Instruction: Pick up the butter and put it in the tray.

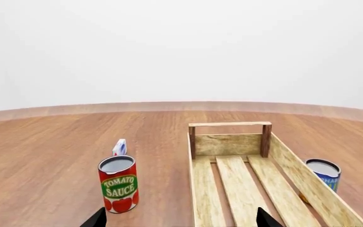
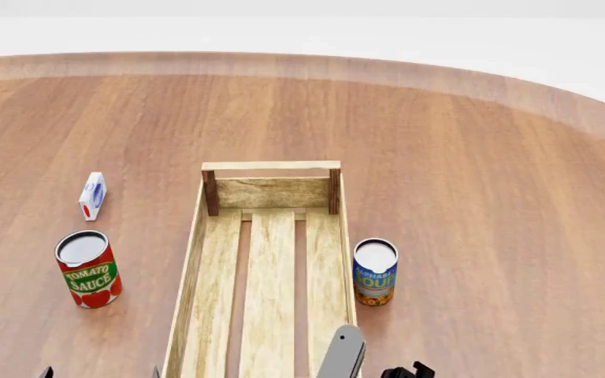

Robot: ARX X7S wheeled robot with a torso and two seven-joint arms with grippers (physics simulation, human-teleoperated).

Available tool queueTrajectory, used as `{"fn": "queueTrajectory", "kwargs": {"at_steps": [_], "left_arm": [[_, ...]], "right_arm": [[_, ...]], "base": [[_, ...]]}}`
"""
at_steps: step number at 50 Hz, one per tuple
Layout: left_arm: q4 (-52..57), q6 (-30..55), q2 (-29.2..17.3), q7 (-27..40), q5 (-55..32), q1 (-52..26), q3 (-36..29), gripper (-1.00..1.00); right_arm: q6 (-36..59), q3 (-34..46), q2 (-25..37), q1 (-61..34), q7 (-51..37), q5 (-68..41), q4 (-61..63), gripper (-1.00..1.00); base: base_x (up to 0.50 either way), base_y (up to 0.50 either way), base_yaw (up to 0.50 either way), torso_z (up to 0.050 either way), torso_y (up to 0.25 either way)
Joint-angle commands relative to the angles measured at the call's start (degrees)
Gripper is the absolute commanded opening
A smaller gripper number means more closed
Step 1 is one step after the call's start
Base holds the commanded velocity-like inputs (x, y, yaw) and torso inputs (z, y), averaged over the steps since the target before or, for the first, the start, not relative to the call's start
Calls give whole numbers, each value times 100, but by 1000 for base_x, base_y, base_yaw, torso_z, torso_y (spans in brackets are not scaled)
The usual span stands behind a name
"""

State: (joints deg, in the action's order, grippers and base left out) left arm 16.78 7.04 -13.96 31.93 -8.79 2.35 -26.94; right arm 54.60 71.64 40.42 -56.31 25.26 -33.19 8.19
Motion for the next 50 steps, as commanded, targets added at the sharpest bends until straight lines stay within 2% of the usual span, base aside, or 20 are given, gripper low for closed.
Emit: {"fn": "queueTrajectory", "kwargs": {"at_steps": [1, 27, 41, 42, 50], "left_arm": [[67, 23, -52, 30, -11, 34, -29, 100], [345, 81, -198, 88, 6, 171, -126, 100], [407, 127, -210, 133, 33, 179, -192, 100], [378, 109, -205, 128, 27, 169, -192, 100], [333, 106, -194, 137, 23, 135, -215, 100]], "right_arm": [[-189, 3, -80, 87, 32, 42, -295, 100], [-1142, 158, -605, 567, 322, 286, -1735, 100], [-1308, 140, -573, 670, 338, 274, -1791, 100], [-1379, 109, -577, 697, 291, 290, -1823, -100], [-1287, 55, -536, 687, 268, 198, -1730, -100]], "base": [[0, 0, 0, 0, 0], [0, 0, 0, 0, 0], [0, 0, 0, 0, 0], [0, 0, 0, 0, 0], [0, 0, 0, 0, 0]]}}
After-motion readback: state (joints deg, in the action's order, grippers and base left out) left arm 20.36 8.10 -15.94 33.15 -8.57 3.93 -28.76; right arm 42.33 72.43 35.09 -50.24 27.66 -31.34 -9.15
